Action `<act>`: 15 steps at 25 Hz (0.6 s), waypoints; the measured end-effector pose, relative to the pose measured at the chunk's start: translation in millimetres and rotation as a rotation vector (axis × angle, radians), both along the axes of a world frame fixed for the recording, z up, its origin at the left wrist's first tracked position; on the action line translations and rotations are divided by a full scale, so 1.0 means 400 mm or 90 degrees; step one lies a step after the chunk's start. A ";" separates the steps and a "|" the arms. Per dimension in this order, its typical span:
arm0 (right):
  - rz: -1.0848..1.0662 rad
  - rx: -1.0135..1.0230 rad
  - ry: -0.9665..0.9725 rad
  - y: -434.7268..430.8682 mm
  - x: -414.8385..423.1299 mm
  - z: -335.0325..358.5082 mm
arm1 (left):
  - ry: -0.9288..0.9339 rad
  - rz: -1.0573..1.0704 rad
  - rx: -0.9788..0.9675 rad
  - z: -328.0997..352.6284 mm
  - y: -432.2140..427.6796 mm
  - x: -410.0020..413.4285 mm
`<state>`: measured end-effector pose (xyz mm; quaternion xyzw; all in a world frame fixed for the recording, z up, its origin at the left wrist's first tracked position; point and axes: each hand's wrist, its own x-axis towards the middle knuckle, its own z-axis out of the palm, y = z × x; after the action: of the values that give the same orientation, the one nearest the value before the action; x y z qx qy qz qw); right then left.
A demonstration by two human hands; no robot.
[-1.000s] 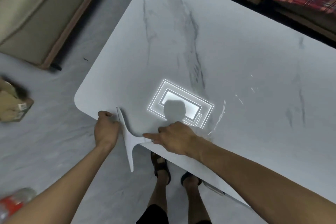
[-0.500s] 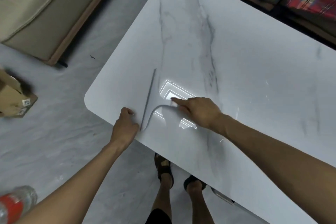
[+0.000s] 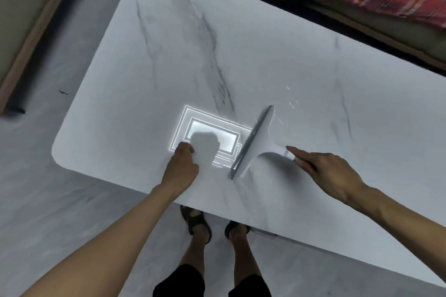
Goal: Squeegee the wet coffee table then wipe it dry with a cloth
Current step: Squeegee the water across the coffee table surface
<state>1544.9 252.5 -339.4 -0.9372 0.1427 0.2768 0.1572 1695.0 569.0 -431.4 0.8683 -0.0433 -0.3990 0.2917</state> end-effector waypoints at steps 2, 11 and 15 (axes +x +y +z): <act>0.073 0.066 -0.011 0.079 -0.011 0.007 | -0.014 0.026 0.010 0.011 0.010 -0.012; 0.409 0.141 -0.050 0.282 -0.037 -0.163 | -0.102 0.063 0.097 -0.025 0.052 -0.166; 0.287 0.123 -0.082 0.069 -0.114 -0.146 | -0.071 -0.011 0.130 -0.031 -0.032 -0.243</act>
<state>1499.2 279.9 -397.9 -0.9416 -0.1072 0.2571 0.1892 1597.7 556.2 -443.8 0.9140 -0.0263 -0.3546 0.1952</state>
